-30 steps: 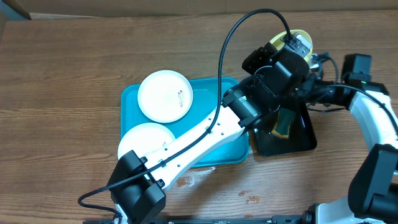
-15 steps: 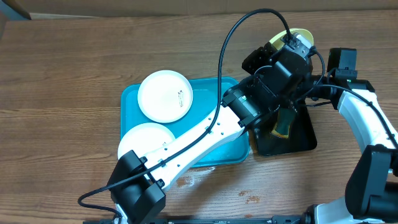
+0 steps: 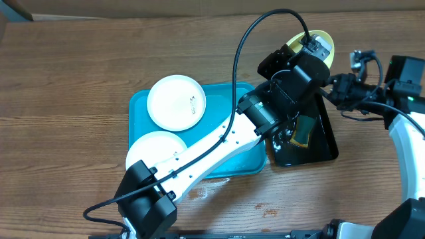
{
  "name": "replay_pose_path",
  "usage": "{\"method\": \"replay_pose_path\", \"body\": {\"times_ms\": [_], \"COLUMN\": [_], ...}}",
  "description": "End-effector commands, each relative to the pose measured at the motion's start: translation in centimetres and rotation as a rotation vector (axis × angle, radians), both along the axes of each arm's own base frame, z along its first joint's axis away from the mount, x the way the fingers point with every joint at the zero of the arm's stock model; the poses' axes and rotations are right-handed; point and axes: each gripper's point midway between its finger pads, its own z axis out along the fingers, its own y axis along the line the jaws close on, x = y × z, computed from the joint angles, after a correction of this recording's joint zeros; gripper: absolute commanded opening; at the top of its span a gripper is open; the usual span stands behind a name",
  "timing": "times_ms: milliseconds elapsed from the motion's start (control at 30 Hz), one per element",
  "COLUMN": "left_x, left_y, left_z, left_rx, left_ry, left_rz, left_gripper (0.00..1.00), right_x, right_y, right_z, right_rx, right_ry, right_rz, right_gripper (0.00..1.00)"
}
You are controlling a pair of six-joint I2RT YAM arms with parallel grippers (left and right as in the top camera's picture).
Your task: Clean dirty plates on tray and stack at the side
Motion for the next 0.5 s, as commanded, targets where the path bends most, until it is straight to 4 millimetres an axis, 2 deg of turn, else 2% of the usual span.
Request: {"method": "replay_pose_path", "body": {"times_ms": [0, 100, 233, 467], "left_x": [0.1, 0.1, 0.1, 0.0], "left_y": [0.0, 0.0, 0.0, -0.2], "left_z": [2.1, 2.2, 2.3, 2.3], "left_rx": [-0.031, -0.038, -0.041, -0.040], "left_ry": [-0.043, -0.048, -0.050, -0.050], "left_rz": [0.017, 0.017, 0.017, 0.013], "left_gripper": [0.04, 0.04, 0.04, 0.04], "right_x": [0.0, 0.0, 0.9, 3.7], "right_y": [-0.7, -0.4, 0.6, 1.5], "right_z": [-0.7, -2.4, -3.7, -4.3], "right_rx": [-0.072, -0.151, -0.227, -0.264], "right_ry": [0.042, 0.080, 0.071, 0.043], "right_rz": [-0.043, -0.056, -0.057, -0.124], "right_gripper": [0.06, 0.05, 0.05, 0.04]}}
